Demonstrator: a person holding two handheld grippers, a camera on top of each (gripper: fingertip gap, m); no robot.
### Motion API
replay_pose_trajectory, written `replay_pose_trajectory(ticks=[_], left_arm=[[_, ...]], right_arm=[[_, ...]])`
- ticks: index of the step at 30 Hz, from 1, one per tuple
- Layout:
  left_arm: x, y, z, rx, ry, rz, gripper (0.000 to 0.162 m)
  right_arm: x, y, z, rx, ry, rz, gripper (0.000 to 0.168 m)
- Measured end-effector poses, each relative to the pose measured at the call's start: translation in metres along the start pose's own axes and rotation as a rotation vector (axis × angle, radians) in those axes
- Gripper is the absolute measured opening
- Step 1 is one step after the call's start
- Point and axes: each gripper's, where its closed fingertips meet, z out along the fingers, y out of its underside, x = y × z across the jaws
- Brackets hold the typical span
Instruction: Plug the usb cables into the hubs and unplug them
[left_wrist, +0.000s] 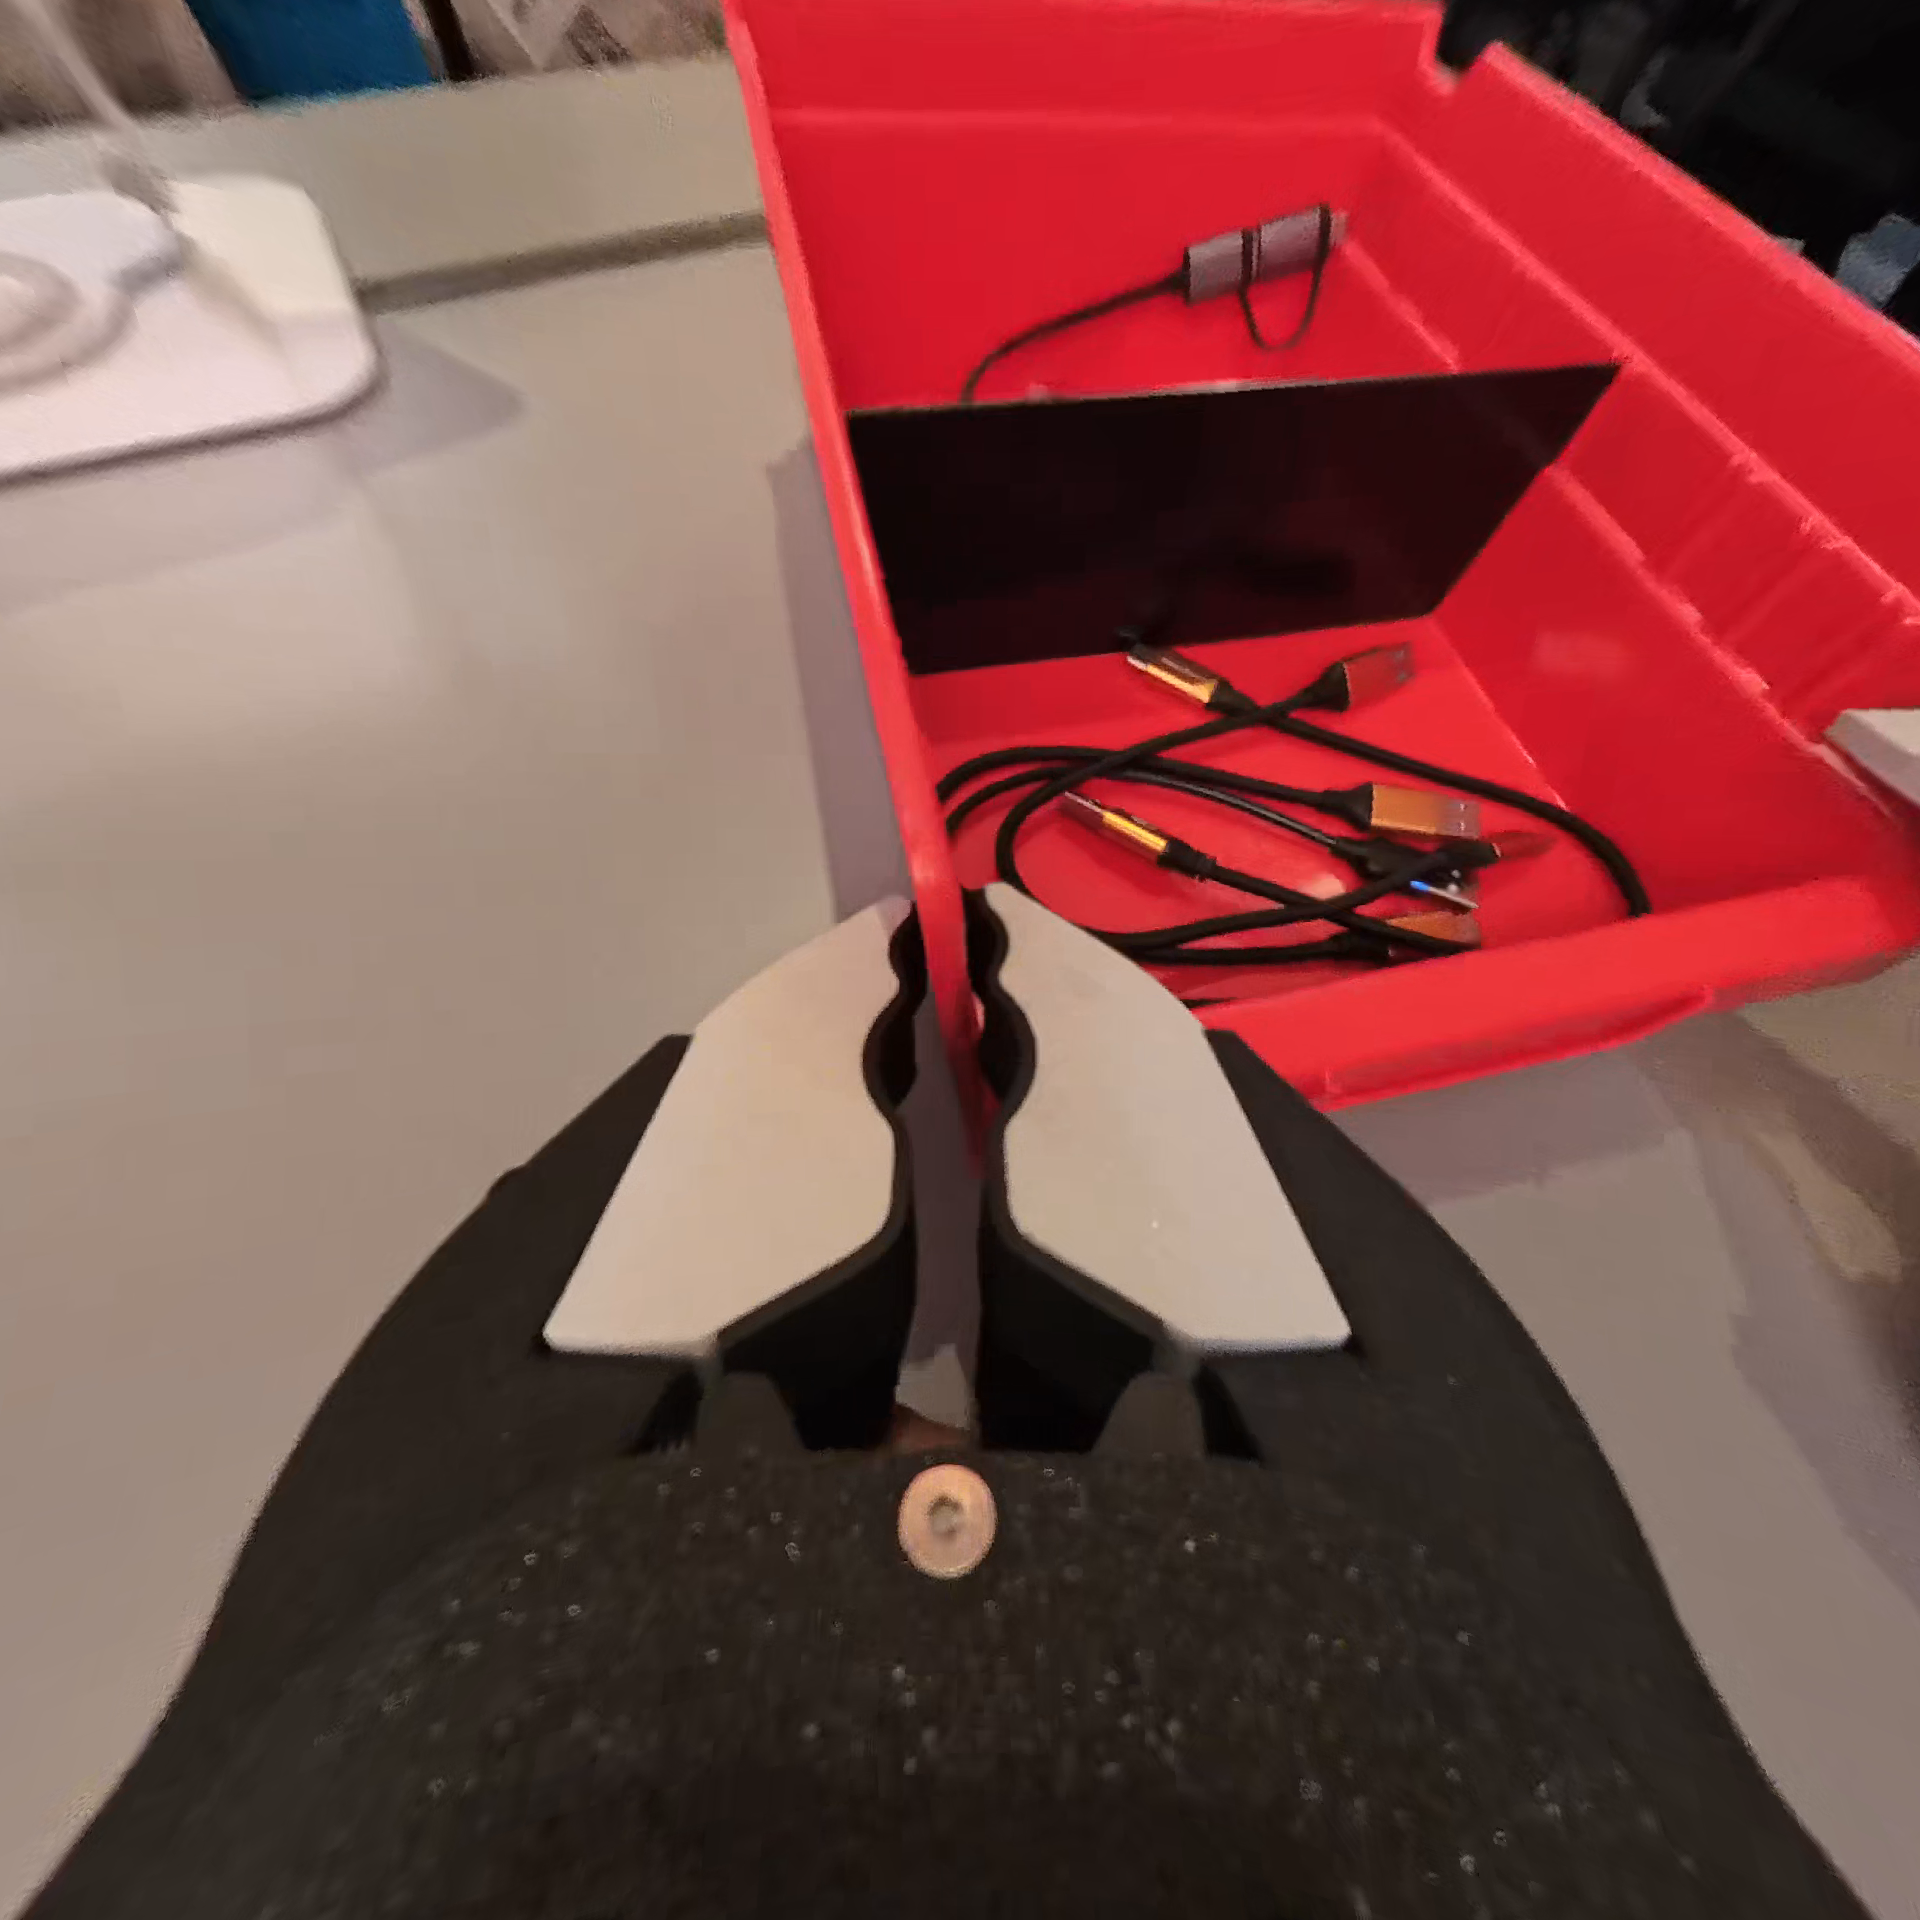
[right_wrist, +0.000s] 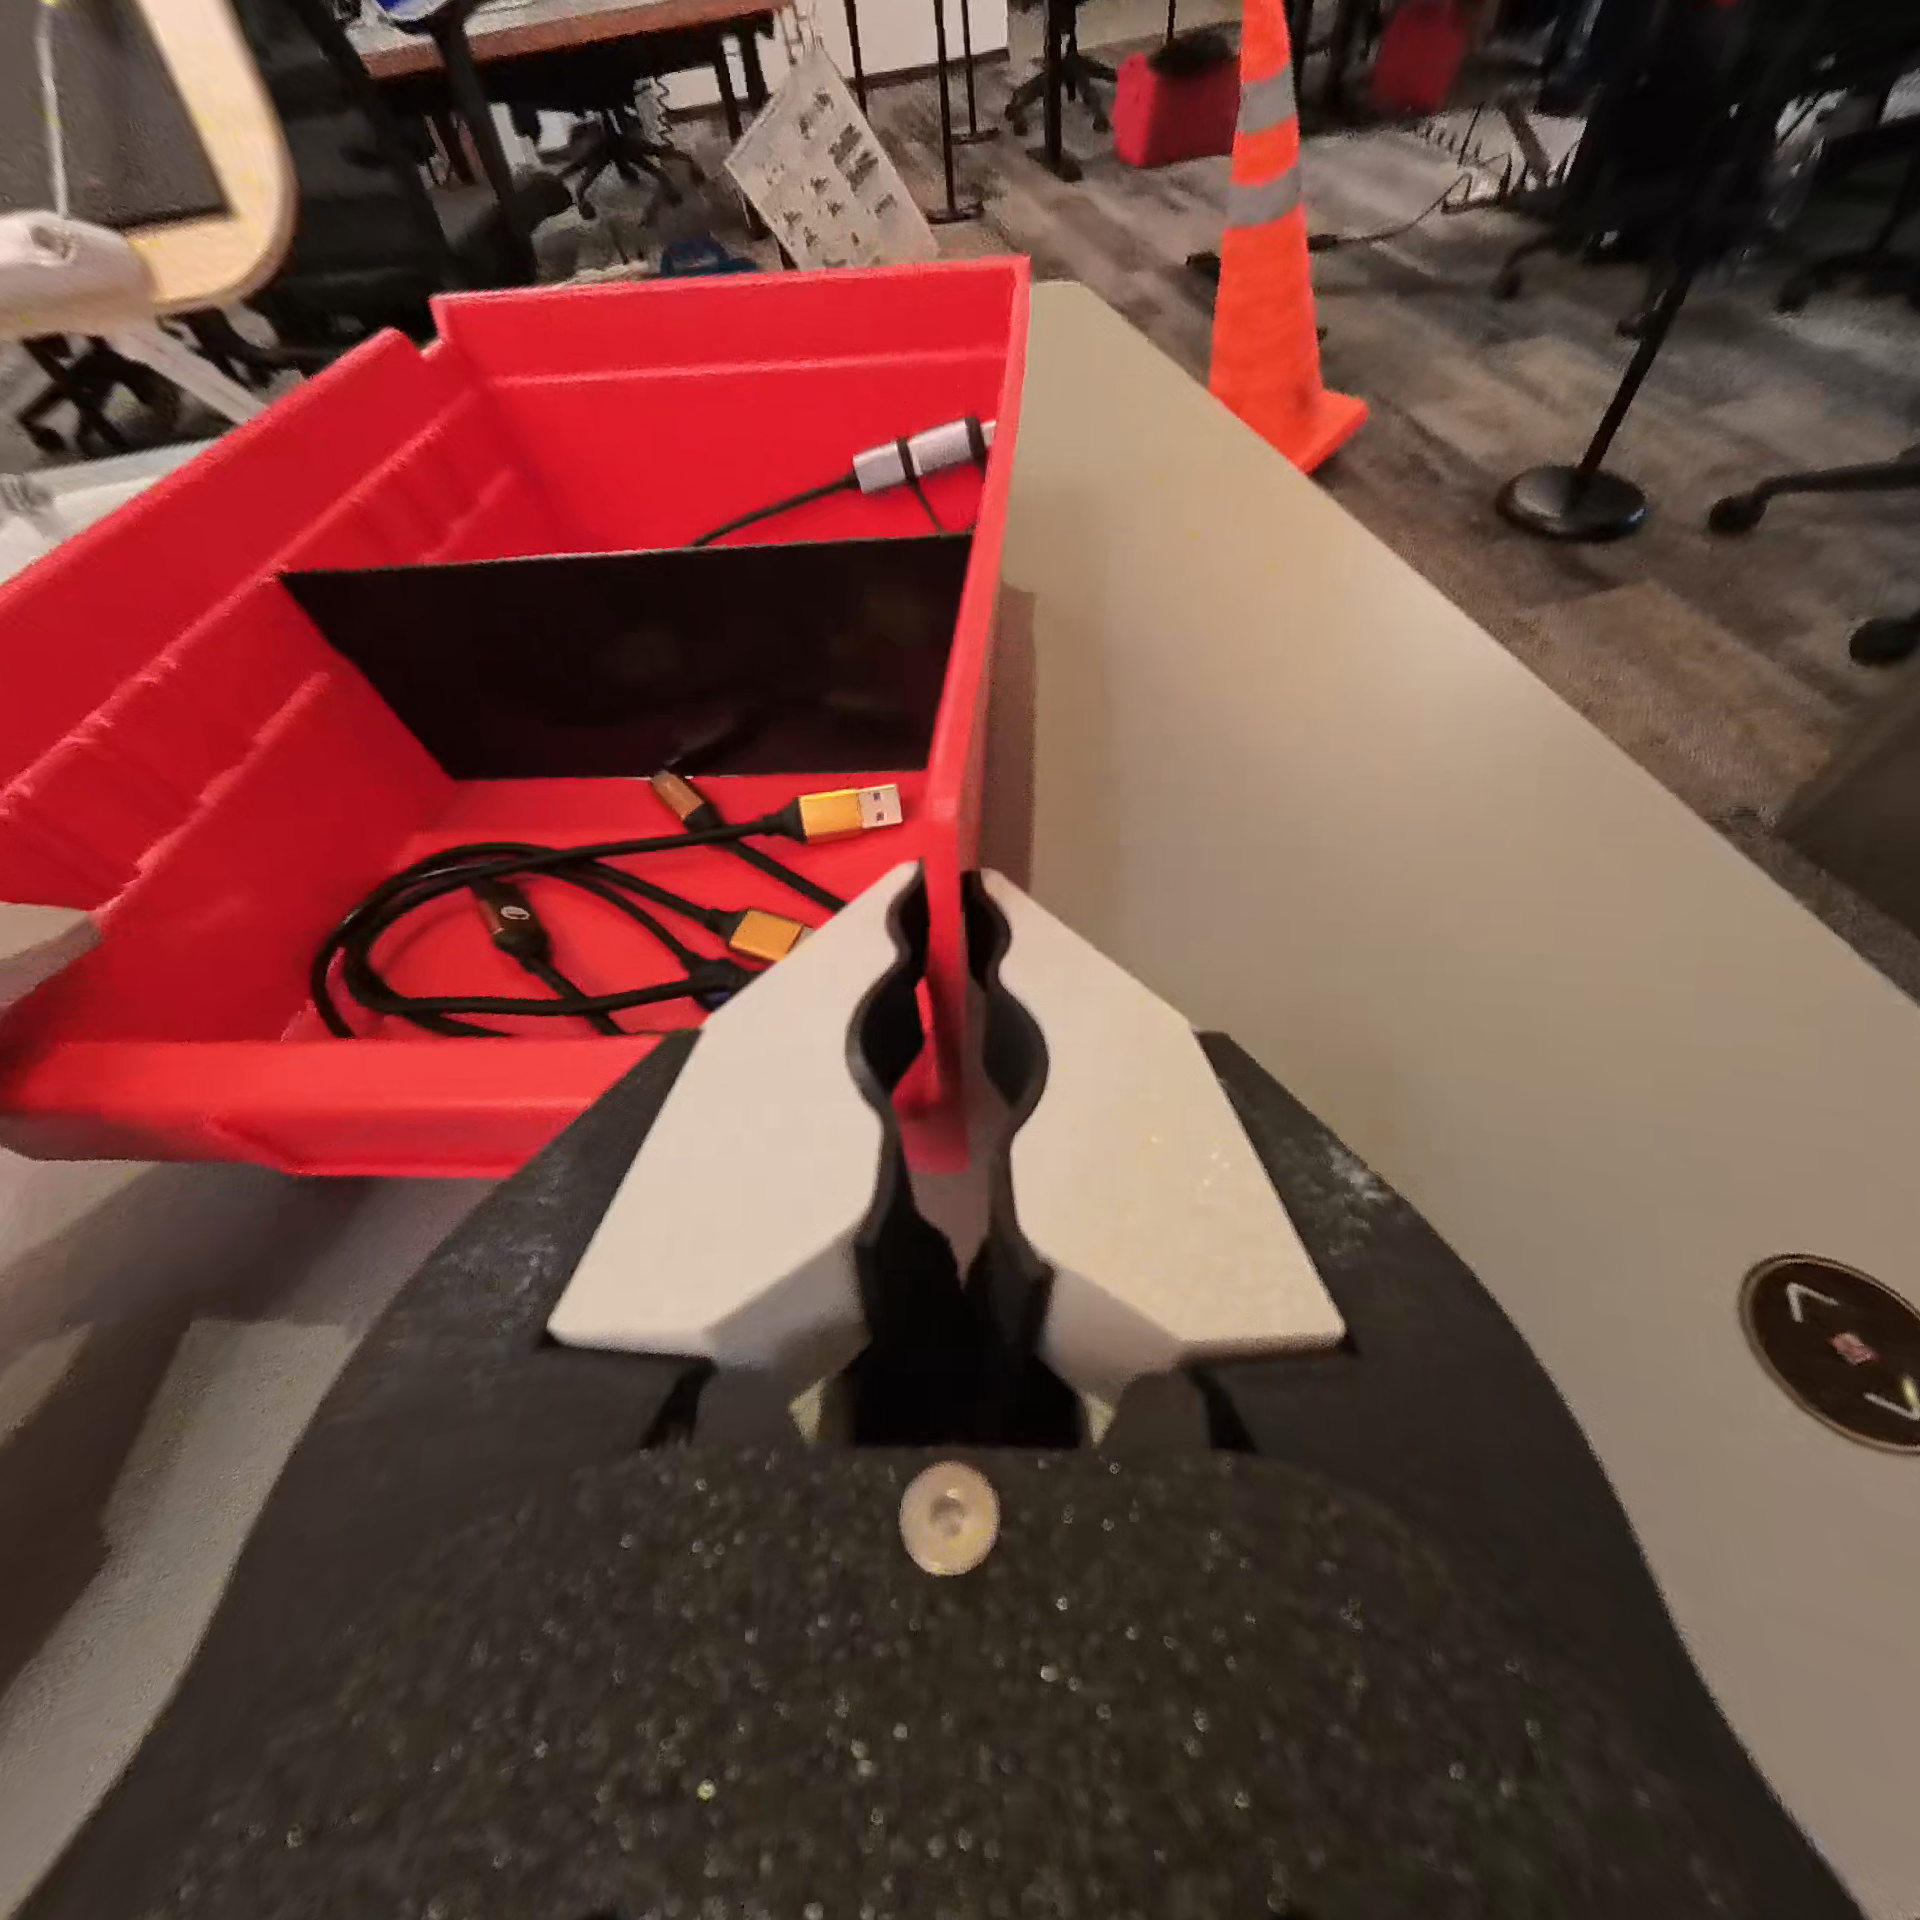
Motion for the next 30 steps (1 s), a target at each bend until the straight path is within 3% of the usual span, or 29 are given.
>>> replay_pose_trajectory(ticks=[4,12,14,16,18,19,21,24,27,30], left_arm=[[-0.050,0.002,-0.041,0.079,-0.102,-0.008,0.003],[-0.190,0.043,-0.134,0.128,-0.344,-0.046,0.003],[-0.206,0.057,-0.139,0.089,-0.339,-0.044,0.004],[-0.206,0.070,-0.139,0.056,-0.271,-0.001,0.007],[-0.184,0.071,-0.150,0.066,-0.102,0.005,0.025],[-0.178,0.066,-0.164,0.092,-0.060,-0.008,0.037],[-0.185,0.052,-0.206,0.181,-0.056,-0.064,0.037],[-0.258,0.077,-0.268,0.146,-0.199,-0.240,0.036],[-0.373,0.125,-0.318,0.082,-0.473,-0.297,0.044],[-0.436,0.136,-0.327,0.044,-0.530,-0.297,0.051]], right_arm=[[-0.062,-0.003,-0.006,0.024,-0.019,-0.119,0.003],[-0.230,0.025,-0.009,-0.020,-0.326,-0.249,0.004],[-0.247,0.036,-0.007,-0.038,-0.360,-0.252,0.005],[-0.255,0.038,-0.009,-0.026,-0.381,-0.275,0.021],[-0.253,0.039,-0.013,-0.032,-0.387,-0.275,0.027],[-0.253,0.040,-0.019,-0.041,-0.418,-0.273,0.027],[-0.247,0.043,-0.035,-0.043,-0.463,-0.291,0.032],[-0.233,0.034,-0.061,0.044,-0.481,-0.337,0.032],[-0.239,0.011,-0.090,0.167,-0.508,-0.346,0.038],[-0.290,0.016,-0.124,0.147,-0.676,-0.321,0.038]])
